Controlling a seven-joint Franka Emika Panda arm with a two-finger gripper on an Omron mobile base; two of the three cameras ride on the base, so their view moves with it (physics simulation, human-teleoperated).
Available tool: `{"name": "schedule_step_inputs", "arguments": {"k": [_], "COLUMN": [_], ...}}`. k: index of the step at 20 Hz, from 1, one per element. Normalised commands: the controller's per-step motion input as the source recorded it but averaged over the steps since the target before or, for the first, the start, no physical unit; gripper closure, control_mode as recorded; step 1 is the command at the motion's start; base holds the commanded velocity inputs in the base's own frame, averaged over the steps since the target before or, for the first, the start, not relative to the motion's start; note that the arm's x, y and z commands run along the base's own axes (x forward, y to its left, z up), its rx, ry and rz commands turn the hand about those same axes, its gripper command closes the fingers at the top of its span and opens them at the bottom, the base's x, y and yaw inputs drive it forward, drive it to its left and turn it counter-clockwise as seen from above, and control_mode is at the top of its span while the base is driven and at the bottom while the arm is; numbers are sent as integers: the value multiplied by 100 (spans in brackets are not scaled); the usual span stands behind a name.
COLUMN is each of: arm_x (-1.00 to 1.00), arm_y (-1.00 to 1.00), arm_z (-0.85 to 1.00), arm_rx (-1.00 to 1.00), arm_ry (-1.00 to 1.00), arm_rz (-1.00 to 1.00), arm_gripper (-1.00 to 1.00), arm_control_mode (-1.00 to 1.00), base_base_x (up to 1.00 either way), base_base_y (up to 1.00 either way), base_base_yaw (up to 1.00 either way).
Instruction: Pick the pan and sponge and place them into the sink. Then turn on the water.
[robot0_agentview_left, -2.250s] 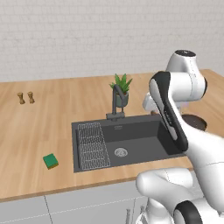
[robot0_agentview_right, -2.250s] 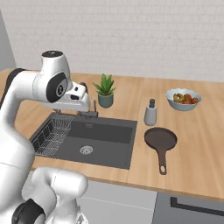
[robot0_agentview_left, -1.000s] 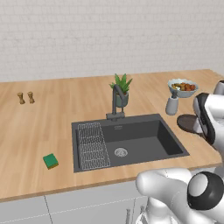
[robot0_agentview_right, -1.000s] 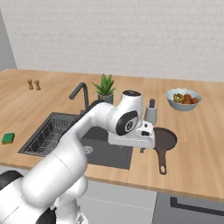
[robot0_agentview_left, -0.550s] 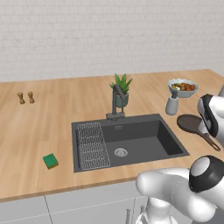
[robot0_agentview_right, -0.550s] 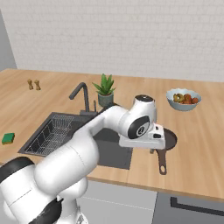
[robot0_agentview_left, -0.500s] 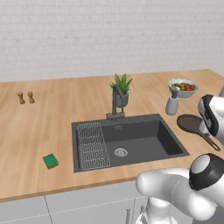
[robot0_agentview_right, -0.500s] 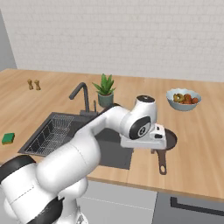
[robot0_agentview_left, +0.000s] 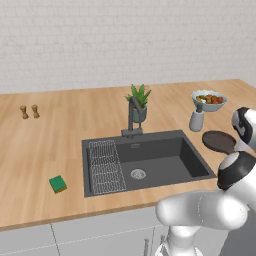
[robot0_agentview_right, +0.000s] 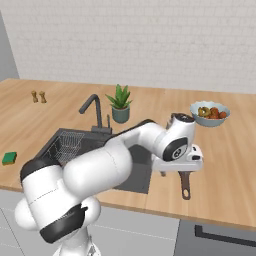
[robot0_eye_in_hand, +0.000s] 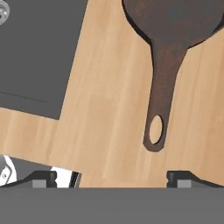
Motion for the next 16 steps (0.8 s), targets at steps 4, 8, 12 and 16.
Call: {"name": "schedule_step_inputs", "arguments": {"k": [4,8,12,16], "arm_x": [22,23,36,30], "arm_y": [-25,-18,-3,-9], "arm_z": [-27,-23,-23,-23], "arm_rx": [0,0,0,0], "arm_ry": [0,0,0,0], "arm_rz": [9,5,1,1], "arm_gripper": [-100,-100,-100,-100], "arm_control_mode": [-100,-100,-100,-100], "base_base_x": [0,0,0,0], "base_base_y": [0,0,0,0], "base_base_yaw": [0,0,0,0]}}
